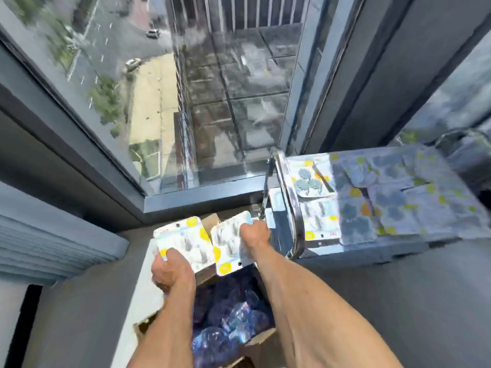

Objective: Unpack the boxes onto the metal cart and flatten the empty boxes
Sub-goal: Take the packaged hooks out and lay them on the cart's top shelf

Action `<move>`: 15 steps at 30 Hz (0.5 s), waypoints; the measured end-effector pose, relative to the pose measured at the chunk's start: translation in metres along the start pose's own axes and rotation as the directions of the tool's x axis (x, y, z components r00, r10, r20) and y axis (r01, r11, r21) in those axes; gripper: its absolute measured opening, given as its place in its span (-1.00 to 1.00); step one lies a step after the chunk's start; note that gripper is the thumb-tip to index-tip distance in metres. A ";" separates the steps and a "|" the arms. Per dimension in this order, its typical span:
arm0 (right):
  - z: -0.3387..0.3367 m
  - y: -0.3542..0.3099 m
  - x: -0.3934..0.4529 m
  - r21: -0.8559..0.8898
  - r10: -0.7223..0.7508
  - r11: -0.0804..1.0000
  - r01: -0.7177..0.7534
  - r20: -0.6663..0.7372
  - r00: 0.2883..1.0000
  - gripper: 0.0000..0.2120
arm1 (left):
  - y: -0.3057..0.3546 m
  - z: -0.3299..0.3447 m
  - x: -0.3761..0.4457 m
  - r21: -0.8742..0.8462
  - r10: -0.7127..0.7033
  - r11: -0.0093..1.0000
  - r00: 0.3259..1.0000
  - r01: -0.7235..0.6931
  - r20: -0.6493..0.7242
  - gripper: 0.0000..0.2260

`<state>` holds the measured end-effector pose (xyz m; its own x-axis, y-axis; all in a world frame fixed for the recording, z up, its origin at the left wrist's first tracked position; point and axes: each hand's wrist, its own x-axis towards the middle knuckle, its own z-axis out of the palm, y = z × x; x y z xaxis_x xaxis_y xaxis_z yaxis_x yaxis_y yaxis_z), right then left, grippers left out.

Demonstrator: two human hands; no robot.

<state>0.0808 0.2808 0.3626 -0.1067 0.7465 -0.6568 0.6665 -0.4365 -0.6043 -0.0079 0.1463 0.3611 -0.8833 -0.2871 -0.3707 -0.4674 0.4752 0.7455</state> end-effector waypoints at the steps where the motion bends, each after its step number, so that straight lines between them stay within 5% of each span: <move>1: -0.025 -0.017 -0.007 0.040 -0.020 0.999 0.022 -0.053 0.998 -0.65 | 0.026 0.003 -0.017 -0.036 0.029 0.999 0.999 -0.028 0.028 -0.47; 9: -0.233 -0.044 0.002 0.154 0.000 0.985 0.079 -0.454 0.891 -0.59 | 0.127 0.081 -0.196 -0.171 0.264 0.960 0.918 -0.221 0.295 -0.49; 15: -0.389 0.022 0.068 0.206 0.161 0.978 -0.043 -0.600 0.784 -0.61 | 0.090 0.177 -0.338 0.039 0.198 0.967 0.835 -0.253 0.513 -0.60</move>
<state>0.3754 0.5171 0.4804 0.4663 0.8159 -0.3420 0.5040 -0.5627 -0.6553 0.2420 0.4329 0.4557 -0.8498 0.2808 -0.4460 -0.2296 0.5645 0.7929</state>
